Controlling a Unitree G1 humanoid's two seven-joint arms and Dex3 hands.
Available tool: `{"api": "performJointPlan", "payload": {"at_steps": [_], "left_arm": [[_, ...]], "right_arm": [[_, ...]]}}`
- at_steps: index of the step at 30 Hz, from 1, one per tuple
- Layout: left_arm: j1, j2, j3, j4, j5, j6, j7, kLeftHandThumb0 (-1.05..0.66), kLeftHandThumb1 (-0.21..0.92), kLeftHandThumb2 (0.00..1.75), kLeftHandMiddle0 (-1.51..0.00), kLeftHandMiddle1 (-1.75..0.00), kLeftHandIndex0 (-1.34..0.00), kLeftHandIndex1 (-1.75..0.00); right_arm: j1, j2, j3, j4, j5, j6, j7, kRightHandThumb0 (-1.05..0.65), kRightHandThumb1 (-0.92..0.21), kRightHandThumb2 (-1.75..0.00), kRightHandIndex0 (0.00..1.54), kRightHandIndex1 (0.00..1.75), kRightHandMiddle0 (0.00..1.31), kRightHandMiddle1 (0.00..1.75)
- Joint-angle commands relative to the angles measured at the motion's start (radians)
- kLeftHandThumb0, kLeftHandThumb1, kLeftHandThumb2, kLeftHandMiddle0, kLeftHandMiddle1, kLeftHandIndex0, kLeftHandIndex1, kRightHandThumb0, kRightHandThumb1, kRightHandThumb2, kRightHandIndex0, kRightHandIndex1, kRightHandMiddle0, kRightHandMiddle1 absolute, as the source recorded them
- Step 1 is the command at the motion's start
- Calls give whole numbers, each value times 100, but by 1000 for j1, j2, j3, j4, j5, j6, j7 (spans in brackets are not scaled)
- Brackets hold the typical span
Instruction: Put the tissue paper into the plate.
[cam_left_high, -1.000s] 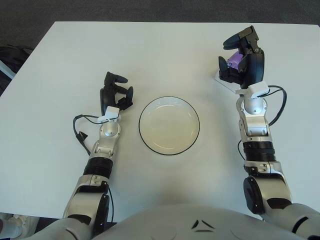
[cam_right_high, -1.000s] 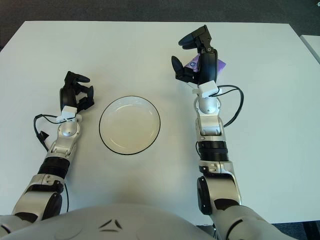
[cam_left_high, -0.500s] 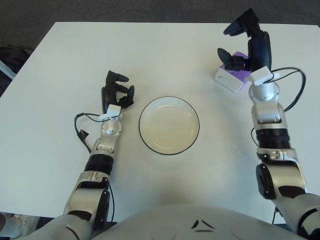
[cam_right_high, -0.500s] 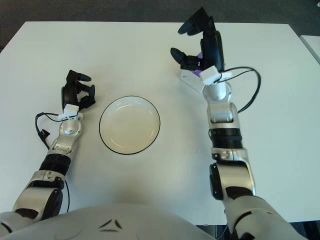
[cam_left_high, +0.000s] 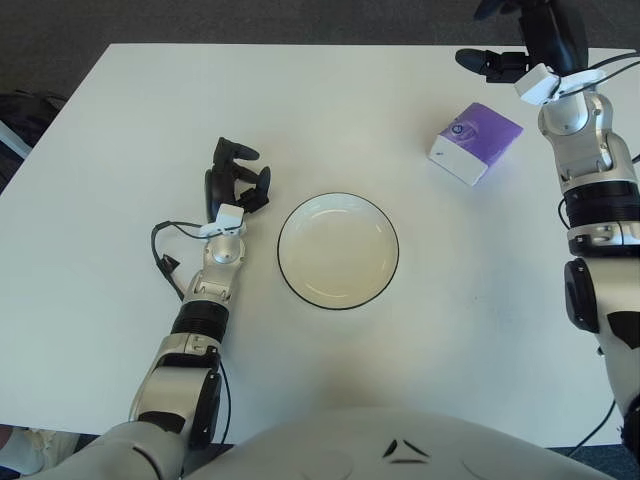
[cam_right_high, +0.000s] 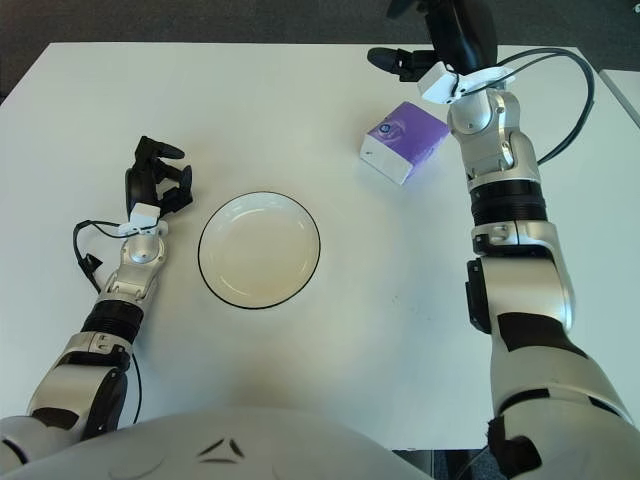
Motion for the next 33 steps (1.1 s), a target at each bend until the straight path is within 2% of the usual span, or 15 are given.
{"api": "performJointPlan", "payload": {"at_steps": [1, 2, 3, 5, 7, 8, 11, 15, 16, 17, 20, 25, 33], "left_arm": [[108, -47, -24, 129, 3, -11, 2, -38, 71, 78, -75, -150, -36, -171], [106, -47, -23, 132, 2, -11, 1, -38, 70, 78, -75, -151, -36, -171], [105, -47, -23, 134, 2, -11, 1, -38, 70, 78, -75, -151, -36, -171], [103, -47, -23, 138, 1, -12, 1, -38, 70, 78, -75, -153, -36, -170], [101, -46, -23, 143, 1, -13, 1, -38, 70, 78, -75, -154, -36, -170], [99, -46, -23, 145, 0, -14, 1, -38, 70, 78, -76, -155, -36, -170], [98, -46, -24, 149, 1, -13, 0, -38, 70, 78, -76, -156, -36, -170], [94, -46, -22, 155, -3, -11, -2, -38, 70, 79, -76, -157, -36, -170], [93, -46, -22, 156, -3, -12, -2, -38, 70, 79, -76, -157, -37, -170], [93, -46, -22, 157, -3, -13, -2, -38, 70, 79, -75, -157, -37, -170], [91, -45, -23, 161, -4, -17, -2, -38, 70, 79, -75, -157, -37, -170], [88, -45, -22, 168, -7, -17, -2, -38, 69, 80, -76, -158, -37, -170], [88, -42, -25, 167, 4, -1, 10, -39, 68, 82, -78, -164, -38, -170]], "right_arm": [[-122, -65, 111, 224, -118, -29, -49, -1, -92, -44, 32, 152, 16, 167], [-132, -68, 126, 240, -129, -36, -54, -13, -92, -46, 31, 139, 17, 169], [-142, -76, 148, 254, -147, -47, -56, -17, -92, -47, 31, 133, 18, 170], [-160, -84, 178, 284, -167, -66, -67, -37, -83, -56, 31, 114, 12, 139], [-175, -97, 214, 308, -193, -86, -70, -45, -79, -59, 30, 105, 9, 127], [-181, -102, 230, 317, -204, -94, -70, -51, -77, -59, 28, 95, 6, 121], [-197, -115, 268, 343, -227, -113, -70, -58, -76, -56, 26, 81, 2, 112], [-220, -133, 339, 385, -278, -114, -28, -71, -80, -41, 20, 54, 0, 91], [-221, -137, 362, 399, -299, -109, -24, -77, -83, -33, 19, 42, 0, 82], [-221, -139, 378, 409, -310, -106, -26, -83, -86, -26, 17, 30, 0, 73], [-222, -138, 436, 438, -357, -97, -52, -94, -90, -15, 12, 13, 0, 53], [-224, -122, 496, 462, -394, -85, -84, -103, -91, -10, 7, 4, 0, 39], [-204, -118, 561, 458, -411, -115, -63, -104, -89, -6, 5, 1, 0, 39]]}}
